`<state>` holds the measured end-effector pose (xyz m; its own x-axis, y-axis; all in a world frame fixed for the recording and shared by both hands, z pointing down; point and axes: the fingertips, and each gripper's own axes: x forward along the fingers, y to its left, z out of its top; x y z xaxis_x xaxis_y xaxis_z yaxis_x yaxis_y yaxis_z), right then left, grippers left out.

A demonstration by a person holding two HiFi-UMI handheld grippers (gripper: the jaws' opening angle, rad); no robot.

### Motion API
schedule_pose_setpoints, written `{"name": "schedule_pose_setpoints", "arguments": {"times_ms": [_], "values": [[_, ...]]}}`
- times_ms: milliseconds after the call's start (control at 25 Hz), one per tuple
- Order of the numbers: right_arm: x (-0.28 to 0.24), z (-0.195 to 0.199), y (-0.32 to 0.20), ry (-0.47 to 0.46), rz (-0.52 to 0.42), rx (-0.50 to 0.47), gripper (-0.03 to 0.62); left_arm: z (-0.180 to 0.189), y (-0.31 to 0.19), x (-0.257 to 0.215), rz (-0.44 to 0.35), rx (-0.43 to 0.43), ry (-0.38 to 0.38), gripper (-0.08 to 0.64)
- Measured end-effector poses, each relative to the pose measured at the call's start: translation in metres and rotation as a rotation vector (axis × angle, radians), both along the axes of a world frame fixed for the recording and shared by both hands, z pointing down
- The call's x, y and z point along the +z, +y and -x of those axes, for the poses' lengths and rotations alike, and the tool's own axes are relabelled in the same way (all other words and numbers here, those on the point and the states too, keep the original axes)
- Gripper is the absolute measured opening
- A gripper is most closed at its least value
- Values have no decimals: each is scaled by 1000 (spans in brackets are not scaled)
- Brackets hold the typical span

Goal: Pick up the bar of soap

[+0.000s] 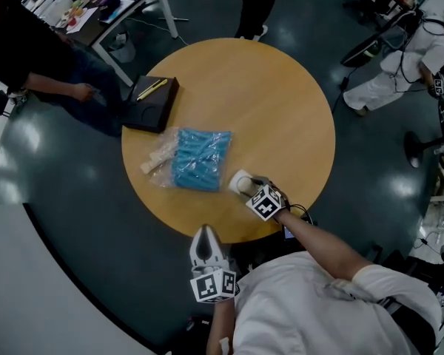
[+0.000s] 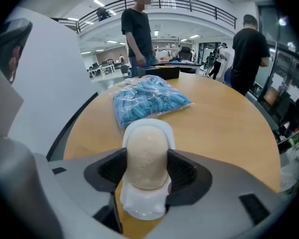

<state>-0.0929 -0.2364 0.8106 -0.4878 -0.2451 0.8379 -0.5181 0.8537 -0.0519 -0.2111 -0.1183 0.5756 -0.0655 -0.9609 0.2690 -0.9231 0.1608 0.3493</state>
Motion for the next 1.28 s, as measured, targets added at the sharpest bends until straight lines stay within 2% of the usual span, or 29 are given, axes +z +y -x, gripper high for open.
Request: {"name": "schedule_pose_setpoints", "arguments": {"times_ms": [200,320,440,600,680,760,960,1120,1280], "values": [[-8,-1,1,2,-51,-13,259,0,2,-8,-9,-2,-16,6],[-32,-2,0,-61,-110,-13,259,-1,2,-15,-20,-1,-36,6],[-89,-3,-8,-205,-237,0,259,-1,-5,-22,-40,2,-48,6],[-220,-16,-5,-518,-442,57,259,-5,-18,-44,-87,26,-77,6],[-274,-22,2,-629,-487,78,259,-6,-25,-57,-116,31,-71,6],[-302,-26,8,-688,-489,102,259,-7,-31,-72,-154,37,-66,6],[-314,-29,15,-738,-532,132,259,-22,-45,-84,-178,82,-140,6],[-299,-31,16,-725,-499,146,259,-34,-50,-75,-161,121,-142,6],[-298,-34,13,-714,-520,154,259,-32,-55,-72,-158,133,-150,6]]}}
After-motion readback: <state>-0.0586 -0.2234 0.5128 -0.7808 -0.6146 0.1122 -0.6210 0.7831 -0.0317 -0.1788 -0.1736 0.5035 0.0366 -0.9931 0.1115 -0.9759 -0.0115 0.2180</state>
